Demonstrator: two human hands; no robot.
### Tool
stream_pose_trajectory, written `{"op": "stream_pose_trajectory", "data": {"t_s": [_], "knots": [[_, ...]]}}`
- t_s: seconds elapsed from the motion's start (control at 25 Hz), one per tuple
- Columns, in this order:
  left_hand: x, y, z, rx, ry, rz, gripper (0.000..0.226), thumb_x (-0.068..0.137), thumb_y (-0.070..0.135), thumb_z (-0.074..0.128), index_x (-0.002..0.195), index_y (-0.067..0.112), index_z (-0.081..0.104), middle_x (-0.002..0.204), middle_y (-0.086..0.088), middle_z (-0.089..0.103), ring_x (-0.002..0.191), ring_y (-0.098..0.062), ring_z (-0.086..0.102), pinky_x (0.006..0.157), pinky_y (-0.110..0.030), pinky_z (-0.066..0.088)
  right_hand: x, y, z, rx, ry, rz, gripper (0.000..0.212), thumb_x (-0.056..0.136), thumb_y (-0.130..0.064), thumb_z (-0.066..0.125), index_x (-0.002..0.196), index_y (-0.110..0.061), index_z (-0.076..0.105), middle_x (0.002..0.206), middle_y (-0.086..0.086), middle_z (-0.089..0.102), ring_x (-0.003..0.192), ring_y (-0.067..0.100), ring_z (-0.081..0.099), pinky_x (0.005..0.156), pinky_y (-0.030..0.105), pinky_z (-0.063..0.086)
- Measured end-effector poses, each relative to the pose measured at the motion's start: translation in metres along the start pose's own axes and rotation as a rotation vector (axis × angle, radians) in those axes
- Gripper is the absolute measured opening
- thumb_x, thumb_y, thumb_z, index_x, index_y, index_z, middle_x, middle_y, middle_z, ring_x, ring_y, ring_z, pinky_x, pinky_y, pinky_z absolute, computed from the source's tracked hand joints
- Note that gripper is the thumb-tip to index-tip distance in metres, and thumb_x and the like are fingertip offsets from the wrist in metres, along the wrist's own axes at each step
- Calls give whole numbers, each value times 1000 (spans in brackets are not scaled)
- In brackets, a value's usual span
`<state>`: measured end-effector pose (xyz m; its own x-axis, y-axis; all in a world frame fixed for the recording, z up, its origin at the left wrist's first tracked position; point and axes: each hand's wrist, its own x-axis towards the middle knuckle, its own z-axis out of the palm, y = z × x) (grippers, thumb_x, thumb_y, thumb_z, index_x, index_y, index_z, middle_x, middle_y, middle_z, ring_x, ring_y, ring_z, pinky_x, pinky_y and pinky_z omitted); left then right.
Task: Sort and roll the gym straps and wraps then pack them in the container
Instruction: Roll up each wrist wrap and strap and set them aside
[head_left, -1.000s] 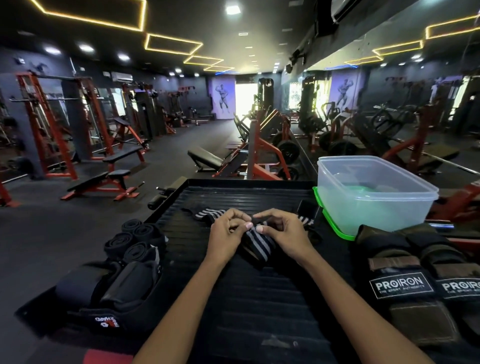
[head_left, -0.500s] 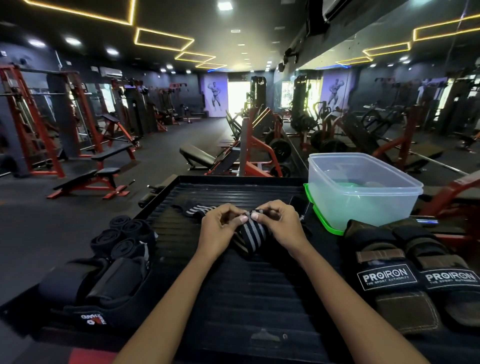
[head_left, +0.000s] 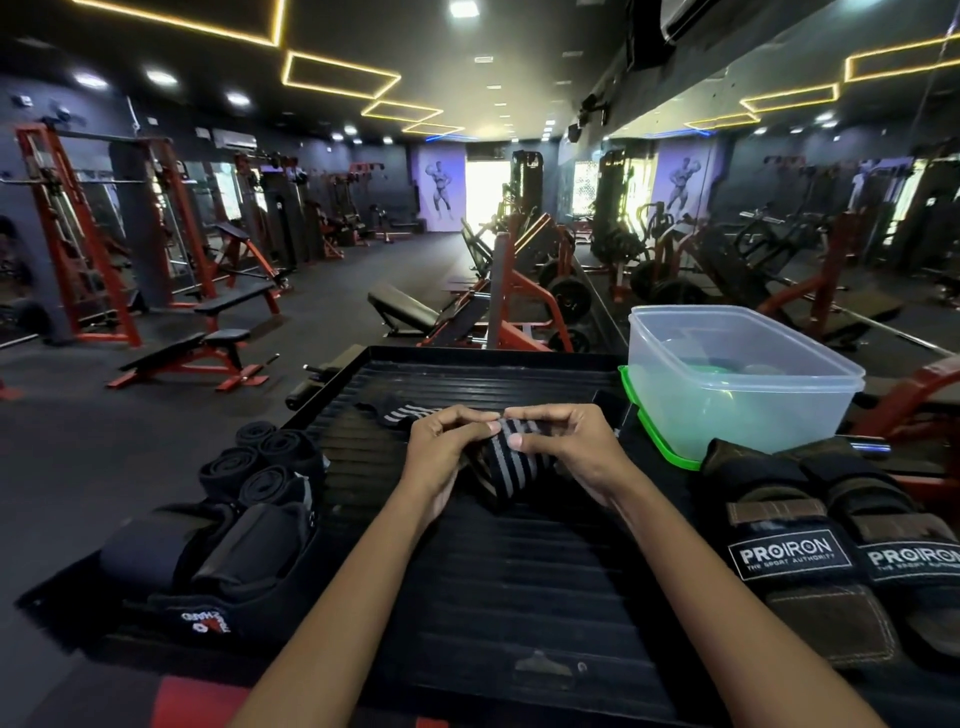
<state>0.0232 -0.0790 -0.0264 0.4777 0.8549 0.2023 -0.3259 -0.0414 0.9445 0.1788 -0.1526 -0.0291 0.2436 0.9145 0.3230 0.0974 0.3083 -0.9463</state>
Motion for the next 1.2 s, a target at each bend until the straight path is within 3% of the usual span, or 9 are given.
{"op": "stream_pose_trajectory", "data": {"t_s": [0.36,0.52,0.64,0.72,0.8,0.92,1.04,1.12,1.2], "knots": [[-1,0,-2,33,-81,-24,13,86,-3,63,90,4,72,80,-1,74,75,-8,67,64,-16,52,4,5,-2,-250,62,-89,25,76,-4,77,100,-5,74,97,8,75,97,21,70,93,43,53],[-3,-3,0,273,-114,124,12,78,5,75,89,11,74,90,-5,75,85,-13,70,77,-21,54,5,6,0,-441,103,-128,9,82,-14,74,91,-11,74,89,2,73,90,16,68,88,39,53],[0,-7,0,506,-99,170,18,77,5,77,91,15,72,89,1,73,84,-11,70,79,-22,53,3,5,-1,-495,105,-131,9,82,-19,75,84,-10,73,81,1,72,81,15,67,80,37,53],[0,-6,0,561,-97,167,18,81,6,74,95,18,70,89,3,72,83,-8,69,80,-23,55,3,4,-3,-474,81,-116,11,80,-23,77,83,-13,74,80,0,73,81,15,68,78,36,52],[-1,-4,0,551,-129,178,18,85,5,70,98,17,67,79,7,69,71,3,64,68,-14,51,4,3,-5,-401,66,-119,12,80,-24,78,89,-16,75,86,-1,73,86,15,69,81,34,54],[-2,-2,1,534,-142,210,16,87,6,67,100,13,59,62,12,57,53,6,53,55,-7,37,4,2,-5,-239,54,-133,15,83,-7,72,98,-9,68,89,7,70,82,18,65,74,22,50],[-3,-1,1,540,-144,319,5,91,12,64,94,13,61,80,6,65,69,2,60,65,-10,41,3,0,-3,-220,62,-166,9,86,-8,69,93,-13,66,79,20,62,71,22,54,67,27,43],[-3,-2,1,537,-119,366,4,89,13,67,92,12,67,89,2,70,82,-6,65,74,-15,46,1,-2,-1,-171,60,-180,7,87,-4,67,90,-10,68,82,13,68,76,19,61,73,27,47],[-3,-1,1,508,-78,364,8,83,12,73,90,11,70,89,1,71,82,-5,65,73,-14,47,-2,-4,2,-84,71,-155,9,85,-1,67,93,-3,70,89,8,72,85,14,68,81,23,52]]}}
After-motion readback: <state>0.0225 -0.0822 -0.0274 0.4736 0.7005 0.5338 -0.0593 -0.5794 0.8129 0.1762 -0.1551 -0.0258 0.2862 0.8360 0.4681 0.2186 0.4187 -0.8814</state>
